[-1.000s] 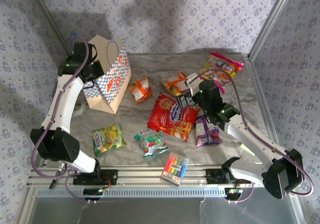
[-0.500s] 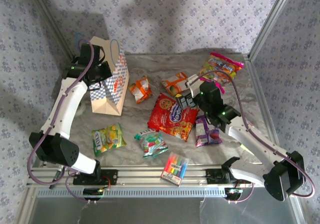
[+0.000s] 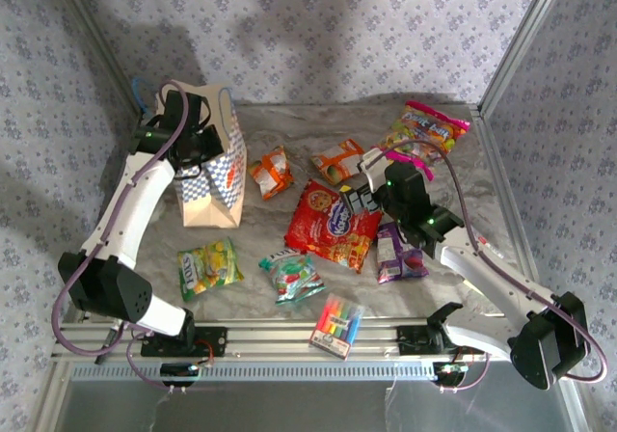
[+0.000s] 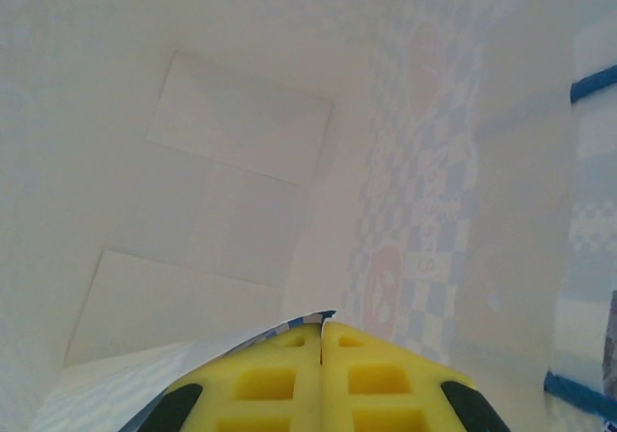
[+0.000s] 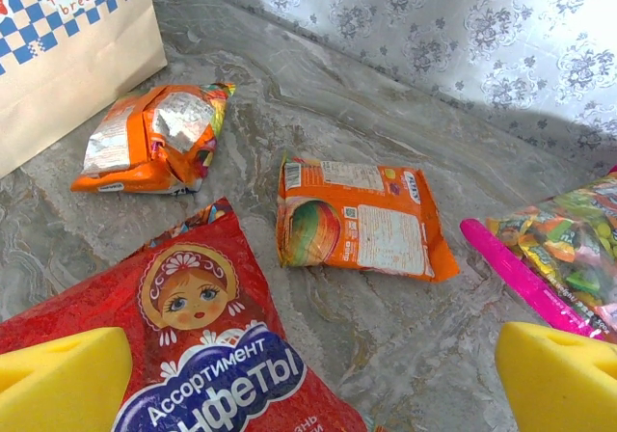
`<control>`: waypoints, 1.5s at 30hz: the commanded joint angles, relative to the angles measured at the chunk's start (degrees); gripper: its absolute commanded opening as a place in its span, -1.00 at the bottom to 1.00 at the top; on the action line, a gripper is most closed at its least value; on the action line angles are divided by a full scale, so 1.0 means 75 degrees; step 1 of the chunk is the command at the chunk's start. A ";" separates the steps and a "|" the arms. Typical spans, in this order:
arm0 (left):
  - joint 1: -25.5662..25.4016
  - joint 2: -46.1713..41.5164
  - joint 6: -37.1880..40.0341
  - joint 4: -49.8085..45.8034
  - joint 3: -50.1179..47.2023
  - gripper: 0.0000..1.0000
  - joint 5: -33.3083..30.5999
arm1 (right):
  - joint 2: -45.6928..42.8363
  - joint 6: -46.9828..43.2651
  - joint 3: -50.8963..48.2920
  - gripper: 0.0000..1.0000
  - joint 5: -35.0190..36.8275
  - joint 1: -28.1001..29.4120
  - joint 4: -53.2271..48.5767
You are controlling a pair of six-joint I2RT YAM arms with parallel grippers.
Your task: Place the snacks into the paper bag
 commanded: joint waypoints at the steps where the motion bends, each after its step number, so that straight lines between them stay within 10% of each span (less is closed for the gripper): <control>1: -0.0032 -0.0067 -0.0240 0.0106 -0.0151 -0.87 0.0363 | -0.0194 0.0085 -0.0042 0.96 0.0100 0.0051 -0.0030; 11: -0.0055 -0.0373 -0.0107 -0.0087 -0.0078 -0.27 0.0279 | 0.0040 0.0209 0.0054 0.96 -0.0021 0.0072 0.0055; 45: 0.0050 -0.1810 0.1128 -0.1994 0.0063 0.22 -0.0458 | 0.0939 0.0494 0.1106 0.96 0.0034 0.0384 -0.0569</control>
